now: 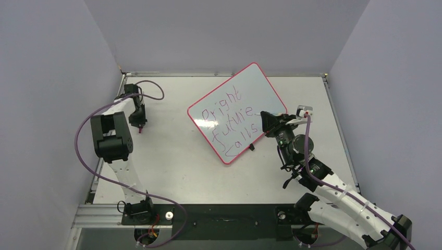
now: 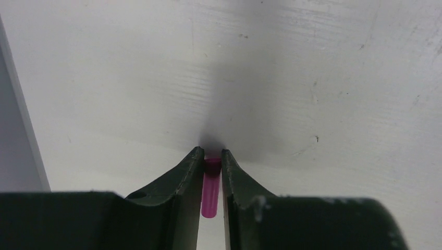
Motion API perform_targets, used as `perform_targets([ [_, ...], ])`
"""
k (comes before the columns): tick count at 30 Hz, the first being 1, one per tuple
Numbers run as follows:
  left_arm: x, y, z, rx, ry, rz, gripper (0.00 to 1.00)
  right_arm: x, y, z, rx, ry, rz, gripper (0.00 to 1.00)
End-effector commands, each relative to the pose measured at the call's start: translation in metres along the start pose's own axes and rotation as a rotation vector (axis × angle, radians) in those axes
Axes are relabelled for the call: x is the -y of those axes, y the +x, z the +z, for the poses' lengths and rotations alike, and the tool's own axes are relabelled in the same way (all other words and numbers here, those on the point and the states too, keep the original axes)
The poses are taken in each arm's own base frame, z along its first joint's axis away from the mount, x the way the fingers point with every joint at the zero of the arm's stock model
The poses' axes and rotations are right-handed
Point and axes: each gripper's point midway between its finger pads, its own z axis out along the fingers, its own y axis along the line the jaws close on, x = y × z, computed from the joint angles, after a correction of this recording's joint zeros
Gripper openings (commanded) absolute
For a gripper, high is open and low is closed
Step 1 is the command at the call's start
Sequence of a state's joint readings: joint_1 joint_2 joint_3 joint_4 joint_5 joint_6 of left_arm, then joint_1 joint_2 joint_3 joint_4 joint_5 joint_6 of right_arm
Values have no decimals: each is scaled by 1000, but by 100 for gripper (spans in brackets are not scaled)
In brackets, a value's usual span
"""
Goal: Write a sentence on the whiteboard
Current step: Close the whiteboard marker at the center of the board.
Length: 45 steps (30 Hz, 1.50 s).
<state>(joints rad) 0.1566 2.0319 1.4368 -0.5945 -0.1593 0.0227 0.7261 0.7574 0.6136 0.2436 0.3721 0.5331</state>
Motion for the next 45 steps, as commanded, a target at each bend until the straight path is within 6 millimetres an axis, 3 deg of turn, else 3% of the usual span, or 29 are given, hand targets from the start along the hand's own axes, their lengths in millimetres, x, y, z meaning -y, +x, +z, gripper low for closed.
perform_targets([
  [1, 2, 23, 12, -99, 20, -57, 13, -3, -6, 0, 16, -25, 23, 0],
  [7, -11, 25, 4, -97, -26, -151, 14, 2, -5, 1, 17, -14, 21, 0],
  [16, -15, 25, 0, -82, -32, -287, 34, -1, -2, 4, 10, -25, 29, 0],
  [35, 1, 43, -5, -90, -11, -480, 35, 6, -8, 4, 26, -2, 28, 0],
  [37, 0, 41, -4, -76, -18, -487, 31, 8, -9, 3, 32, 3, 29, 0],
  [40, -2, 37, -4, -66, -25, -494, 4, 11, -9, 3, 33, 7, 27, 0],
  [45, -3, 25, -14, -13, -11, -526, 0, 13, -7, 2, 40, -6, 29, 0],
])
